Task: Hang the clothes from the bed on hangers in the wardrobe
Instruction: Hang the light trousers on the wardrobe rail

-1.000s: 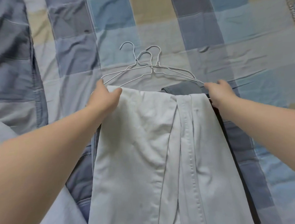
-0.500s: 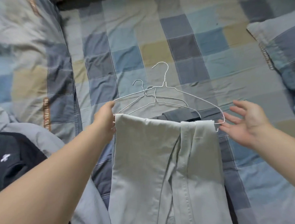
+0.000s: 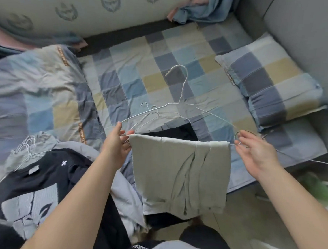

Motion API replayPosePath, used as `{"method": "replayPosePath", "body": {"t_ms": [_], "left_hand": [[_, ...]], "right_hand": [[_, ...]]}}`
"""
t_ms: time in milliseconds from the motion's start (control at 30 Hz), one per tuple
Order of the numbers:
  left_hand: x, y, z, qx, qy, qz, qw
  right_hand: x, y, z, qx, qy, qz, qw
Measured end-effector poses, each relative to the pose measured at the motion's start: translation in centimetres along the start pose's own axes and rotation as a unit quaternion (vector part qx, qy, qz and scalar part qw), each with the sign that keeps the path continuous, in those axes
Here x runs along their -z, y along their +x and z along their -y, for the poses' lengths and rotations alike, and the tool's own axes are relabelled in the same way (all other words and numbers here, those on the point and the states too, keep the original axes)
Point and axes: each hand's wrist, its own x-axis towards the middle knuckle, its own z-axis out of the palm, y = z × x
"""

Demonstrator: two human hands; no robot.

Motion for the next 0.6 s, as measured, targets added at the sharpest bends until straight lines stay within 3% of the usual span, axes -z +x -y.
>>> {"method": "replayPosePath", "body": {"t_ms": [267, 433, 600], "left_hand": [[1.0, -5.9, 1.4, -0.065, 0.086, 0.158, 0.982], [-2.1, -9.7, 2.1, -0.116, 0.175, 0.282, 0.936], [-6.7, -14.9, 4.2, -0.159, 0.252, 0.39, 0.871]], "right_hand": [[8.4, -13.4, -2.6, 0.132, -0.108, -0.13, 0.977], [13.4, -22.1, -3.6, 0.209, -0.177, -0.202, 0.94], [17.0, -31.4, -3.2, 0.206, -0.236, -0.203, 0.928]]}}
